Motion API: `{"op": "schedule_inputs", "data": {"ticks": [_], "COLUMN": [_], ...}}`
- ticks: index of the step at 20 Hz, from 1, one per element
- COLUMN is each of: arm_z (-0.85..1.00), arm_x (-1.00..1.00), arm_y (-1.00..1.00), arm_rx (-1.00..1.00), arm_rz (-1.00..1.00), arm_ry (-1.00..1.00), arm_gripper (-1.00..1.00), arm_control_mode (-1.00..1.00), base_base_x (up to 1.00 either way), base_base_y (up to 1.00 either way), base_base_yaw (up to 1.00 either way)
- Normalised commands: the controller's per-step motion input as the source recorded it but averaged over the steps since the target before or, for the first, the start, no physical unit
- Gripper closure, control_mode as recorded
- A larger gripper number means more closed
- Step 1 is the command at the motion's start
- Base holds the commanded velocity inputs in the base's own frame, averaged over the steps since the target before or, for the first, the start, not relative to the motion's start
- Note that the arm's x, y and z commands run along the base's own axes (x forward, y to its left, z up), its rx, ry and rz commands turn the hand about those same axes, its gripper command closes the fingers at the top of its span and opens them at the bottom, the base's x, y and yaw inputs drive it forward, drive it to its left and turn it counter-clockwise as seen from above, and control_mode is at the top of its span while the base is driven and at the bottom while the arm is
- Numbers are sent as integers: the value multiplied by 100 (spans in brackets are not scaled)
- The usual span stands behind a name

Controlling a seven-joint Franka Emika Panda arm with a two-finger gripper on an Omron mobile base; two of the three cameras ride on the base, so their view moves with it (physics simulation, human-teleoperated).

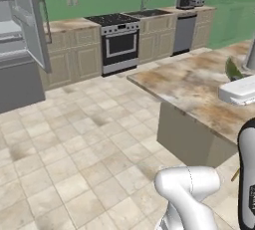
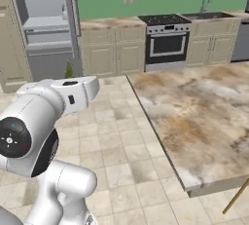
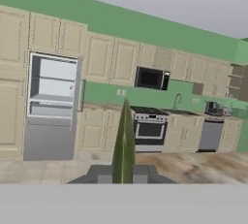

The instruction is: There is a bowl on the dining counter. Grab a lemon wedge from the fridge and place it in the bowl. Then get the liquor bottle and glass cup from the cabinet and place them next to the bowl.

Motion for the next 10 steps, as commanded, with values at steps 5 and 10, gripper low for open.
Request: {"op": "schedule_inputs", "data": {"ticks": [5, 10], "arm_z": [0, 0], "arm_x": [0, 0], "arm_y": [0, 0], "arm_rx": [0, 0], "arm_rz": [0, 0], "arm_ry": [0, 0], "arm_gripper": [100, 100], "arm_control_mode": [100, 100], "base_base_x": [-22, -13], "base_base_y": [-96, -99], "base_base_yaw": [-10, -9]}}
